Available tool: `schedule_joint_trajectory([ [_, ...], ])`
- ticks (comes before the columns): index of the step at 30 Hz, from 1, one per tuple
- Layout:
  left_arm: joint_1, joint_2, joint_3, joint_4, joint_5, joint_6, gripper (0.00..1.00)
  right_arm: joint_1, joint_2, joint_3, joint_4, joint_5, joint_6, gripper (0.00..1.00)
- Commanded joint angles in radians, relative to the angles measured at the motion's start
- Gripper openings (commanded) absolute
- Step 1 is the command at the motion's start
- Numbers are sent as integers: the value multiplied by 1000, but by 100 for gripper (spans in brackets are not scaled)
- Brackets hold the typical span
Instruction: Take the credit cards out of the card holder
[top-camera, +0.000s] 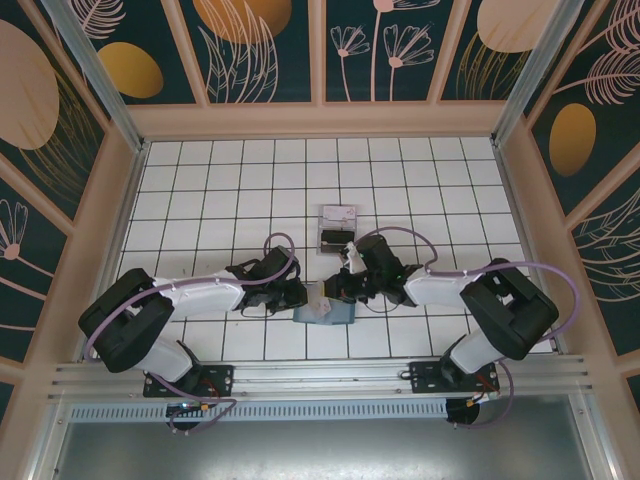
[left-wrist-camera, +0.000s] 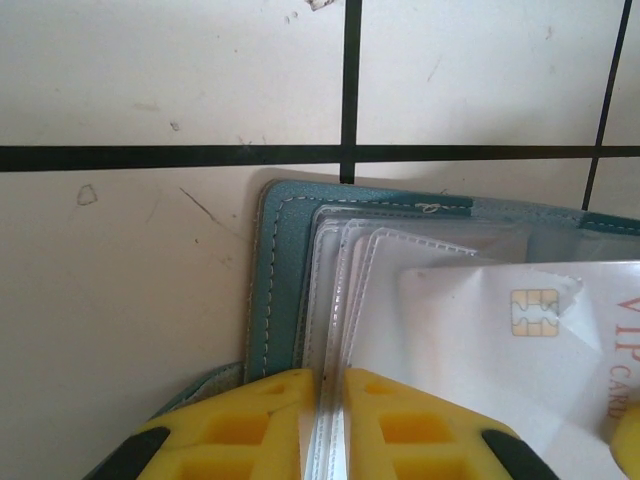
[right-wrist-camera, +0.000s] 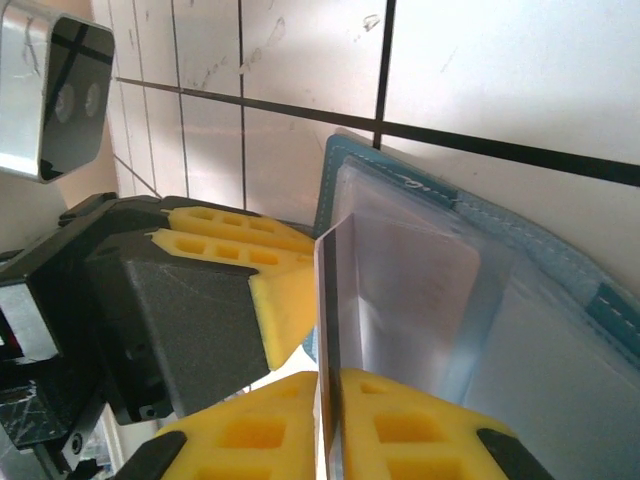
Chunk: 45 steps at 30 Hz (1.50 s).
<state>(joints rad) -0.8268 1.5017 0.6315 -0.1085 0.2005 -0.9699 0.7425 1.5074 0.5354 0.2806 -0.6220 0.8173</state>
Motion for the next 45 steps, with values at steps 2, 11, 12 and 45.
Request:
schedule_joint_trajectory([
  [2, -13, 56, -26, -134, -27, 23, 18, -9, -34, -13, -48, 38, -22, 10],
  [11, -13, 45, -12, -133, -25, 24, 17, -22, -108, -32, -121, 101, -33, 6],
  [12, -12, 42, -10, -132, -27, 24, 18, -25, -118, -32, -131, 106, -36, 6],
  [45, -11, -47, 118, -186, -131, 87, 19, -153, -158, 508, -700, 443, -1437, 0],
])
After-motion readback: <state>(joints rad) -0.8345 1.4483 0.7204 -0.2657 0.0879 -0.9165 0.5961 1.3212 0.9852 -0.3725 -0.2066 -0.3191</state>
